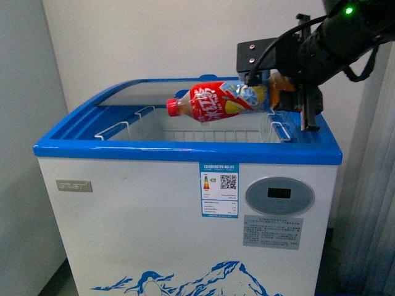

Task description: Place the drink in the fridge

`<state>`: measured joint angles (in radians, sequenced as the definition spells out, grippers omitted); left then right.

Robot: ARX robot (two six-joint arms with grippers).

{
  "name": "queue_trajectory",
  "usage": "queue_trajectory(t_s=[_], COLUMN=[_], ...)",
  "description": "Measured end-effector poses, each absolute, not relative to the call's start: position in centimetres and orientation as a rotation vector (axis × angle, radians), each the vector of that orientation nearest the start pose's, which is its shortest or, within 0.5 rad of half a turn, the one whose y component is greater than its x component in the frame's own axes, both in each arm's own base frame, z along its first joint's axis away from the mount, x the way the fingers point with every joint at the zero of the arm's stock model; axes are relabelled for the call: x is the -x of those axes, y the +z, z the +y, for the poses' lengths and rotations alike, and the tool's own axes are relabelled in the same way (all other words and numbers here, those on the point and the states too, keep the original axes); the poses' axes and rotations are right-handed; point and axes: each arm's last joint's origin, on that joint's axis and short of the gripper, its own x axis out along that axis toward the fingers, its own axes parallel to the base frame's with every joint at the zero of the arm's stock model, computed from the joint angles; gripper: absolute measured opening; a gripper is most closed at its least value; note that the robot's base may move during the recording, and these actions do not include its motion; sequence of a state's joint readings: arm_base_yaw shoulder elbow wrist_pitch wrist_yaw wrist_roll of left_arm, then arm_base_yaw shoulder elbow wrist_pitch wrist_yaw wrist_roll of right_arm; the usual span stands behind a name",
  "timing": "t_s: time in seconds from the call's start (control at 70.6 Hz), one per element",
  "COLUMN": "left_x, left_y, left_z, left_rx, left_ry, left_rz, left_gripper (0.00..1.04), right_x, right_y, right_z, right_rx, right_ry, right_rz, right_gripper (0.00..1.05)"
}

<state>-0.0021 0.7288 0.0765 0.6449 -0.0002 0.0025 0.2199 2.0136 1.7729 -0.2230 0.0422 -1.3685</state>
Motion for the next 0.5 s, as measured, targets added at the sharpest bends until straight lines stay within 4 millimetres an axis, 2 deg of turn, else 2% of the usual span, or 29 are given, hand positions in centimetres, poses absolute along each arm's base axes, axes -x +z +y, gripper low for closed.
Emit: queue_trajectory(t_s=[0.326,0.496], left_x=[-13.7,-13.0], left_y=[16.7,17.0], left_z=[0.0,0.0], left_rx=[-0.002,-0.002], left_ry=[-0.003,-0.002], left_rz=[0.005,-0.009], left_gripper=[0.03,0.03], right_x=[-49.4,-49.9], right_y=[27.4,27.2], right_z=[11.3,12.0], right_rx=[1.462,1.480], right_ry=[0.445,0.446], right_rz=[0.294,0.286], right_gripper=[0.43,0.43])
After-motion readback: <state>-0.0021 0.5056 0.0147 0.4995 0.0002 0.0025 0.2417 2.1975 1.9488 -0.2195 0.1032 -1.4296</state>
